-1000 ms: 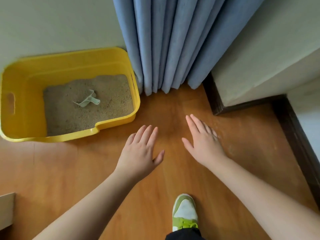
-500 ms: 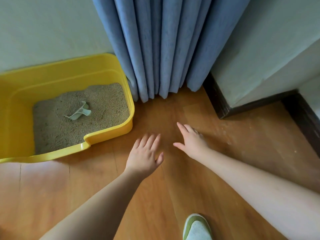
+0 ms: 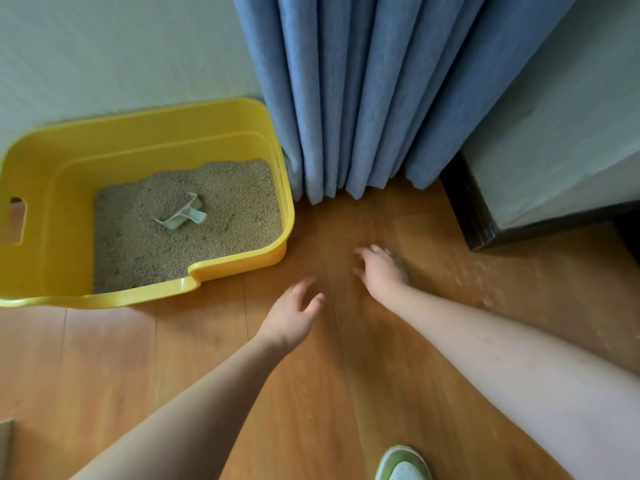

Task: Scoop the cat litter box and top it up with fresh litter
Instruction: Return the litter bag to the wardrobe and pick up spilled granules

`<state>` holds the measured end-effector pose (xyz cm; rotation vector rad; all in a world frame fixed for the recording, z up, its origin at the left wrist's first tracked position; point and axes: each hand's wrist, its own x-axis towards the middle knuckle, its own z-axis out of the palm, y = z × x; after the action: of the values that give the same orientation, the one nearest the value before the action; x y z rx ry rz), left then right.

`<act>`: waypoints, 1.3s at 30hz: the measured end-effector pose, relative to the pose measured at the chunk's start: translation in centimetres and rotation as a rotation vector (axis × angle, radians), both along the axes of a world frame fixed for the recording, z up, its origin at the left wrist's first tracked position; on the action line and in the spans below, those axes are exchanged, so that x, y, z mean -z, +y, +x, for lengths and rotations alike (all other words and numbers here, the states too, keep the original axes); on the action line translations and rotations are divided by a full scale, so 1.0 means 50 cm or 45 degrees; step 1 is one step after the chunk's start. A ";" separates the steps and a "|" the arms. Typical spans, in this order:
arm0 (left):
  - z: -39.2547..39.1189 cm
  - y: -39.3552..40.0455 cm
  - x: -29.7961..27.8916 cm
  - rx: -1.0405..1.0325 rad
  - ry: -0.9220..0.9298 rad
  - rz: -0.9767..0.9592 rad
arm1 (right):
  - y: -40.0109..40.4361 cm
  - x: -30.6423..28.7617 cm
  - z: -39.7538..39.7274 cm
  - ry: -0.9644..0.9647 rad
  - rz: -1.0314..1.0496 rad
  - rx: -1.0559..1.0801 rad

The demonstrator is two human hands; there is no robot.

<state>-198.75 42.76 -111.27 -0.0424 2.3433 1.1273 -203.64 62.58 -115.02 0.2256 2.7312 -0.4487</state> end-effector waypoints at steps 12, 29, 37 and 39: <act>-0.019 -0.015 0.017 -1.077 -0.813 0.977 | -0.014 0.027 -0.037 0.079 0.091 0.042; -0.053 -0.018 0.033 -1.306 -0.704 1.099 | -0.131 -0.035 -0.010 0.179 -0.319 -0.053; -0.025 -0.086 0.040 -1.341 -0.740 1.080 | -0.172 0.035 -0.058 0.050 -0.014 -0.094; -0.014 -0.101 0.039 -1.382 -0.721 1.074 | -0.177 0.037 -0.061 0.082 0.014 -0.092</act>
<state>-199.47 37.70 -113.21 -1.2329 1.1125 2.1264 -206.71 53.75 -116.89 0.1164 2.7944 -0.4280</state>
